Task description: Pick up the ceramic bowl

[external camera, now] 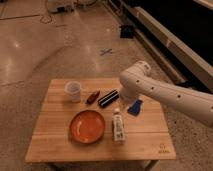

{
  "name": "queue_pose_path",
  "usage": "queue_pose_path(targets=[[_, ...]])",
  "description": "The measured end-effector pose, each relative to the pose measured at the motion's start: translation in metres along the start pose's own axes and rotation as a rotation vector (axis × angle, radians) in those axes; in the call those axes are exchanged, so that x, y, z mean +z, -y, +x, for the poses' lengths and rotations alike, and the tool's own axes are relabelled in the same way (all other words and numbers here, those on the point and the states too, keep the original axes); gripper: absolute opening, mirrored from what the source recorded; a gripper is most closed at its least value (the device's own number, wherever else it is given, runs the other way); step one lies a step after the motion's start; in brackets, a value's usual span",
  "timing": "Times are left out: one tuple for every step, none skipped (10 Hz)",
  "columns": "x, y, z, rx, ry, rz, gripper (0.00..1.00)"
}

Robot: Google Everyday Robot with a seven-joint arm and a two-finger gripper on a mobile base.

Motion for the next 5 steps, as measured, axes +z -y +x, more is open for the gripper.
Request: queue_pose_path(targets=[[0.002, -0.003, -0.001, 0.008, -0.01, 0.008, 0.45], [0.002, -0.003, -0.001, 0.006, -0.011, 0.01, 0.45], [0.003, 0.007, 0.005, 0.009, -0.016, 0.013, 0.45], [0.006, 0.013, 0.008, 0.009, -0.015, 0.012, 0.45], [0.007, 0.018, 0.011, -0.006, -0.012, 0.009, 0.45]])
